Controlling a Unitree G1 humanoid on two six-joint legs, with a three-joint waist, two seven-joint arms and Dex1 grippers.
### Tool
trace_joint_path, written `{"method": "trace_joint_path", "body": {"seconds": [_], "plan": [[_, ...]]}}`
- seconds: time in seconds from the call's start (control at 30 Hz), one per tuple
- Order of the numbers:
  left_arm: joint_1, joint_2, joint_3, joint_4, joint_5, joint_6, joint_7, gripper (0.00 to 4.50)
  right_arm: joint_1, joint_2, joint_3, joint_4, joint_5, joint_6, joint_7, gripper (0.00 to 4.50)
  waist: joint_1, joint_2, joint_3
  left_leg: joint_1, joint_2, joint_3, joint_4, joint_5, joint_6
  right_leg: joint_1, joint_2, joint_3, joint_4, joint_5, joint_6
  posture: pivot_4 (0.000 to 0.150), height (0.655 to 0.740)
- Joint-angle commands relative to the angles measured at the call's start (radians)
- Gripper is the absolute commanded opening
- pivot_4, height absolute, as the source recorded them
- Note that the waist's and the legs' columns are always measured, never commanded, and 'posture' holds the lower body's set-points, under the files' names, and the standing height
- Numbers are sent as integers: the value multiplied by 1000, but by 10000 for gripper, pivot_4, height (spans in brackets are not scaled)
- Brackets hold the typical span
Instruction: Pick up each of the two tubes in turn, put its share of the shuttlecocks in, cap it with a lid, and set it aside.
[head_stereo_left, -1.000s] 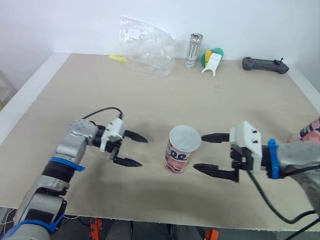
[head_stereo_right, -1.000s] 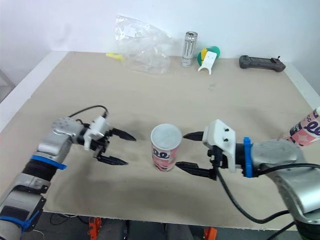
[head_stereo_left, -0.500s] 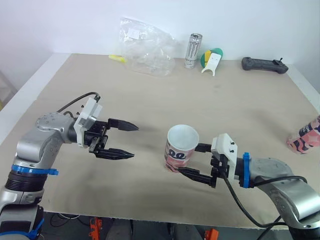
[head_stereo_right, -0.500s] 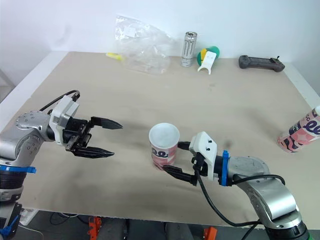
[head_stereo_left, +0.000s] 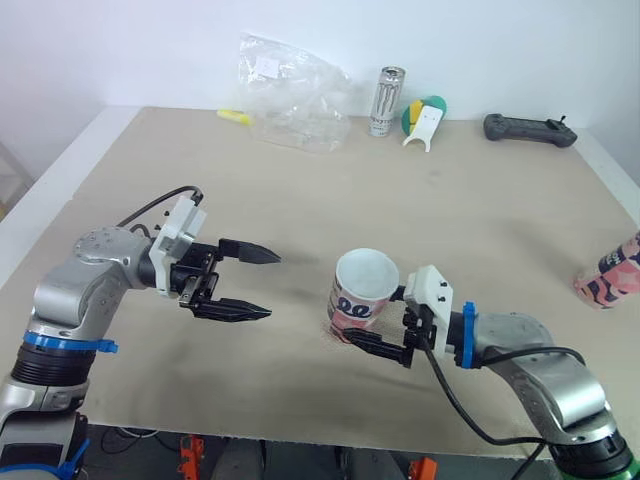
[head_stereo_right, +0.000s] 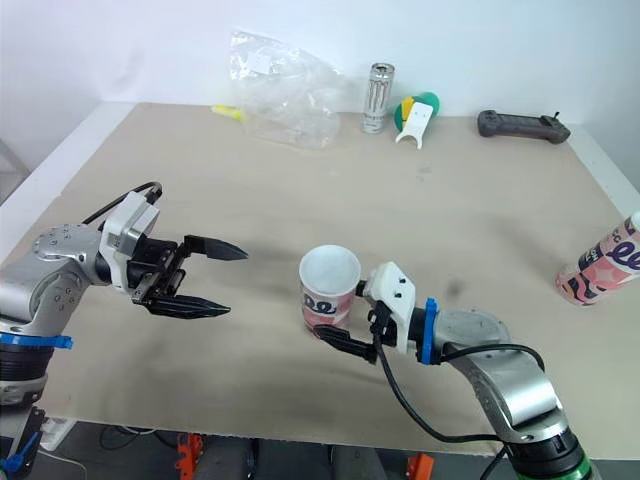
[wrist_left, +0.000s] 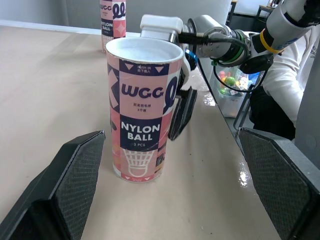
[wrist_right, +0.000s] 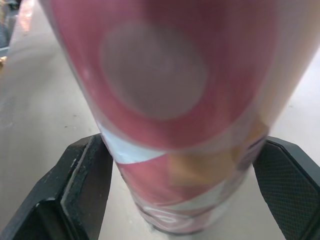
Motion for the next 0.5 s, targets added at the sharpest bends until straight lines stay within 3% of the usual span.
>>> {"method": "trace_joint_path", "body": {"seconds": [0.03, 0.07, 0.1, 0.23, 0.4, 0.5], "plan": [[-1, 0, 2, -20, 1, -11, 1, 44298, -23, 20, 6, -5, 3, -22, -1, 45000, 0, 0, 0, 0, 0, 0, 0, 0, 0, 0, 0, 0, 0, 0, 0, 1500, 7400], [-2, -2, 0, -18, 2, -11, 1, 44298, -24, 23, 8, -7, 4, -22, 1, 45000, 0, 0, 0, 0, 0, 0, 0, 0, 0, 0, 0, 0, 0, 0, 0, 1500, 7400], [-6, -6, -3, -14, 3, -12, 2, 45000, -25, 25, 8, -8, 4, -20, 1, 39569, 0, 0, 0, 0, 0, 0, 0, 0, 0, 0, 0, 0, 0, 0, 0, 1500, 7400], [-25, -34, -21, 7, 17, -23, 9, 45000, -24, 23, -8, -13, 13, -7, -5, 24899, 0, 0, 0, 0, 0, 0, 0, 0, 0, 0, 0, 0, 0, 1, -1, 1500, 7400], [-78, -109, -64, 68, 90, -75, 63, 45000, -6, -5, -91, -38, 50, 10, -14, 24899, 2, 0, 0, 0, 0, 0, 1, 0, 0, 0, 0, 0, 0, 1, 0, 1500, 7400], [-157, -198, -80, 124, 103, -48, 145, 45000, 21, -27, -217, -21, 67, 2, -42, 24899, 7, 0, 0, -1, -1, -1, 2, 0, 0, 1, 0, 0, 0, 1, 0, 1500, 7400]]}}
